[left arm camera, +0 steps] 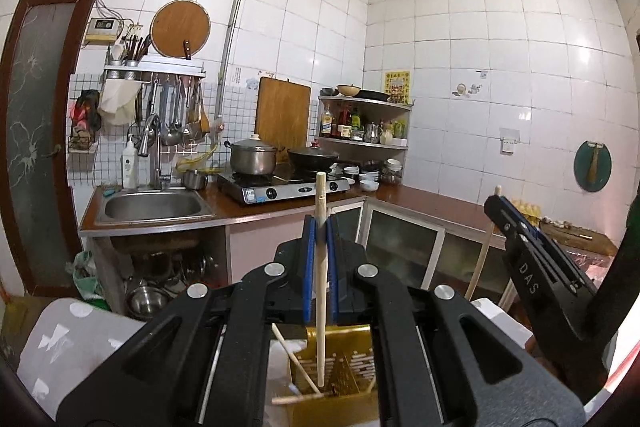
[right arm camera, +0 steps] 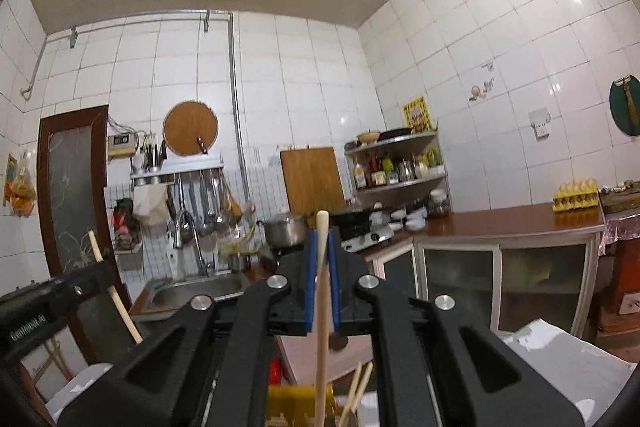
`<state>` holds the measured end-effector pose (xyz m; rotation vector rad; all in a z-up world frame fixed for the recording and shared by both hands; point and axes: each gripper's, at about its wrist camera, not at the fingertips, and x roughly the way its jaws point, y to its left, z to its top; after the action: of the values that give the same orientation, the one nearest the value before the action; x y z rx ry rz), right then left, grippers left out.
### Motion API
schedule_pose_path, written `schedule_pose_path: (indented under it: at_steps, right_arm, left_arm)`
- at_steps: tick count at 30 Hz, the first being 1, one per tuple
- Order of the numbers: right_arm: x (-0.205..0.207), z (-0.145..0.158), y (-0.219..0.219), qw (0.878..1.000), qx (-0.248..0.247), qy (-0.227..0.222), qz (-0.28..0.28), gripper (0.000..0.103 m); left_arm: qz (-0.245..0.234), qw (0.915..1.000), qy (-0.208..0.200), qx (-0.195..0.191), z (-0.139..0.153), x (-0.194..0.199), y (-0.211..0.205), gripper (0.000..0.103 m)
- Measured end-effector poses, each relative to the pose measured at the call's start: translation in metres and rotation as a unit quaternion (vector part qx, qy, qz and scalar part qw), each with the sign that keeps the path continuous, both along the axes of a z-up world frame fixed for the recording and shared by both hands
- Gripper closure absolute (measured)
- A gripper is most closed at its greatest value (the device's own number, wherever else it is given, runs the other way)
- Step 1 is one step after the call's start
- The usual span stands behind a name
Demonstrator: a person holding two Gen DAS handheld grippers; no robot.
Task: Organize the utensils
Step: 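Lower both chopsticks into the caddy and open both grippers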
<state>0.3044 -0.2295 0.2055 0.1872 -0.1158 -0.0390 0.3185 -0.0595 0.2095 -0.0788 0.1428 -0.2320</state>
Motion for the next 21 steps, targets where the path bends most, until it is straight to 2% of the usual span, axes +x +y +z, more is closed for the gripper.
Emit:
schedule_pose_path:
  at_steps: [5,13,16,21]
  right_arm:
    - [0.022,-0.017,0.008,1.0,-0.018,0.003,-0.005,0.097]
    - [0.042,-0.059,0.009,0.998,-0.052,0.04,-0.004,0.097]
    - [0.045,-0.066,0.006,0.996,-0.055,0.066,-0.004,0.097]
    - [0.048,-0.072,0.003,0.988,-0.065,0.137,0.008,0.095]
  left_arm:
    - [0.002,0.9999,0.004,0.01,-0.02,0.024,-0.007,0.098]
    - [0.009,0.9984,0.054,0.012,-0.074,0.054,-0.007,0.098]
    - [0.012,0.9972,0.073,0.014,-0.085,0.058,-0.002,0.098]
    - [0.014,0.9949,0.098,0.014,-0.088,0.05,0.011,0.097]
